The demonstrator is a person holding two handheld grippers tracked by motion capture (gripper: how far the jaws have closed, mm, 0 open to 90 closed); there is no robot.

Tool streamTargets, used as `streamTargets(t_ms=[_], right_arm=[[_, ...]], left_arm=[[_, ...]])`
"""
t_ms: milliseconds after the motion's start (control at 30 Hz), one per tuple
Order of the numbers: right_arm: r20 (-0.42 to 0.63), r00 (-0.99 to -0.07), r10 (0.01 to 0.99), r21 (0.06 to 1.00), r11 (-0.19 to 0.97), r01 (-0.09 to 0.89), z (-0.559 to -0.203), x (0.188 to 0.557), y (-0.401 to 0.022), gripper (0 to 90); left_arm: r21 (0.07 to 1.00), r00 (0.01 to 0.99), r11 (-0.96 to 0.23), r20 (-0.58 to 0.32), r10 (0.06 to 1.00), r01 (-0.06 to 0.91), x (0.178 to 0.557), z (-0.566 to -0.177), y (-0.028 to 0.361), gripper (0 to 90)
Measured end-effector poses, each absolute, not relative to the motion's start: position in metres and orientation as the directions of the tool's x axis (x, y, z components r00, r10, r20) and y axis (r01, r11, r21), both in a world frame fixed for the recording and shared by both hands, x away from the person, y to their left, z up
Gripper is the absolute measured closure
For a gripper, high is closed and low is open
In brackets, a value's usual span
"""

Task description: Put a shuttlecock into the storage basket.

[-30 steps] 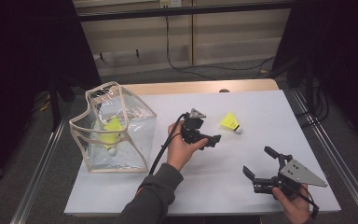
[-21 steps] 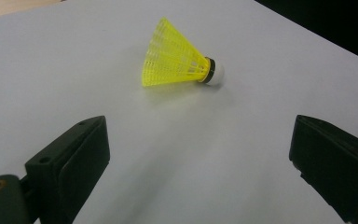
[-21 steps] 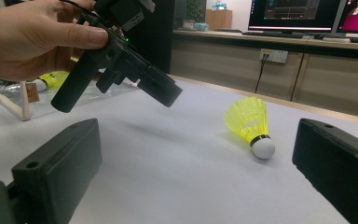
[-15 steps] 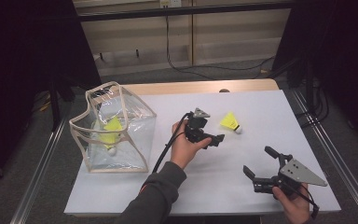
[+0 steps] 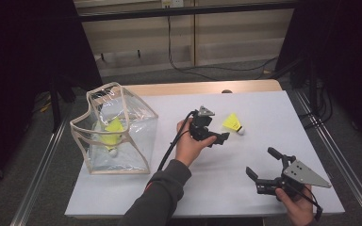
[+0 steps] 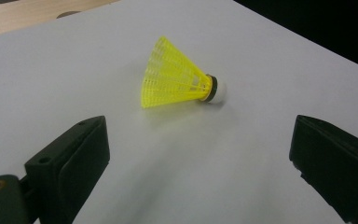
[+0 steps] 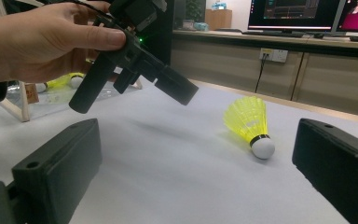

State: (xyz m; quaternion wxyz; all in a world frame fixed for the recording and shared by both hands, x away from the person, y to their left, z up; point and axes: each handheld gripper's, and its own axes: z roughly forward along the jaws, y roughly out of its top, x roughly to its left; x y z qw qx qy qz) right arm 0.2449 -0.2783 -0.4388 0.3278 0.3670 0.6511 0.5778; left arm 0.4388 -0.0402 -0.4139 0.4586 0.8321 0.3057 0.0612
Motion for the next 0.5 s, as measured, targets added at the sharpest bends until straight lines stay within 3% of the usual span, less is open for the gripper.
streamTargets(t_ms=[500], right_arm=[[-0.001, -0.516, 0.856, 0.993, 0.06, 0.098, -0.439, 0.245, -0.279, 1.1]], left_arm=[[0.803, 0.81, -0.391, -0.184, 0.556, 0.451, 0.45, -0.426, -0.052, 5.1]])
